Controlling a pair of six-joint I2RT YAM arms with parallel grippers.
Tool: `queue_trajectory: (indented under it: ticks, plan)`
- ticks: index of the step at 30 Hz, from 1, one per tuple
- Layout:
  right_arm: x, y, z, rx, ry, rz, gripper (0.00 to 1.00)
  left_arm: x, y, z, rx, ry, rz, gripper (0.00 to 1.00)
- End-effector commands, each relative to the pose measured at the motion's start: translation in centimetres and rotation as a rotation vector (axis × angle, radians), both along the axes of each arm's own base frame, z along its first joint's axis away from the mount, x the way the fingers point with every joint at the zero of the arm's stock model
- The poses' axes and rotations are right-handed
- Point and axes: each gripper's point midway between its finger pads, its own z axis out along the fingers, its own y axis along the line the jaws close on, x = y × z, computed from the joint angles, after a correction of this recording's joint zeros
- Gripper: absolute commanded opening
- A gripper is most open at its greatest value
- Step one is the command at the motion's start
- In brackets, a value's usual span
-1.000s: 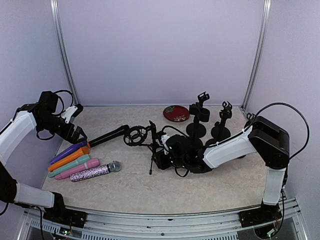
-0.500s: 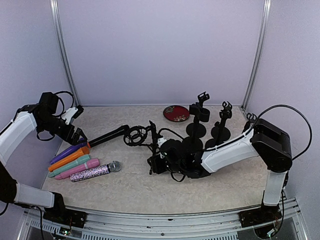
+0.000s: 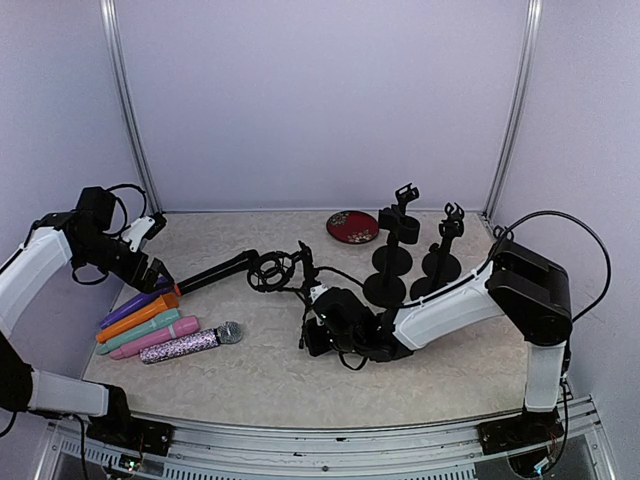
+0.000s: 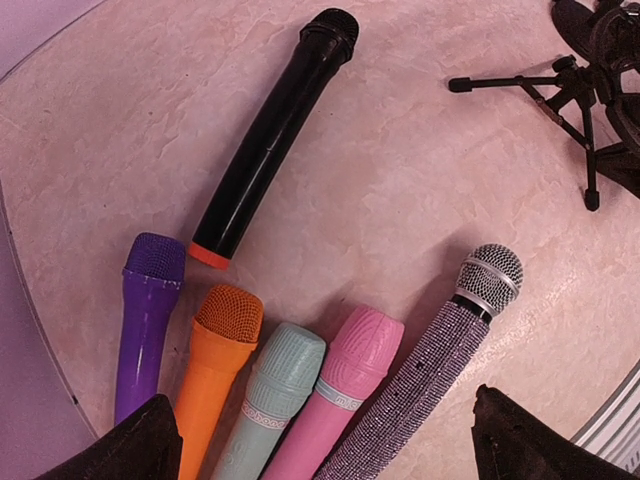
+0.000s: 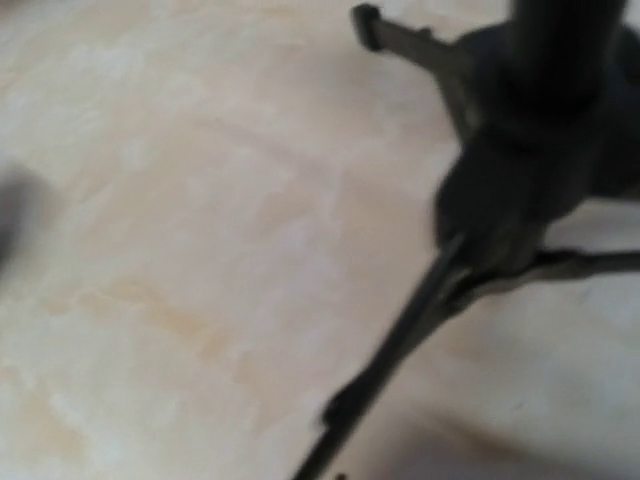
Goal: Remove the microphone from the stand
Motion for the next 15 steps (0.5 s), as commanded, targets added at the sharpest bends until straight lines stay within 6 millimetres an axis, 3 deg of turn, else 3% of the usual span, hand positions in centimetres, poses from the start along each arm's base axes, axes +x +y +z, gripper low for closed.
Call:
queue_trajectory:
  ticks: [1,8,15]
  plan:
    - [3.3,-2.8,-2.3,-0.097,0.003,-0.087,0.03,-0.3,0.2,0.1,0.012,-0.013,-0.003,0.99]
    - [9.0,-4.3,-1.5,-0.131,-0.039,-0.159,0.00,-0.6,0.5,0.1,0.027,-0.022,0.000,0.99]
    - [13.2,-4.5,-1.1,-0.170,-0.079,-0.168,0.00,-0.9,0.6,-0.1,0.042,-0.030,-0.005,0.99]
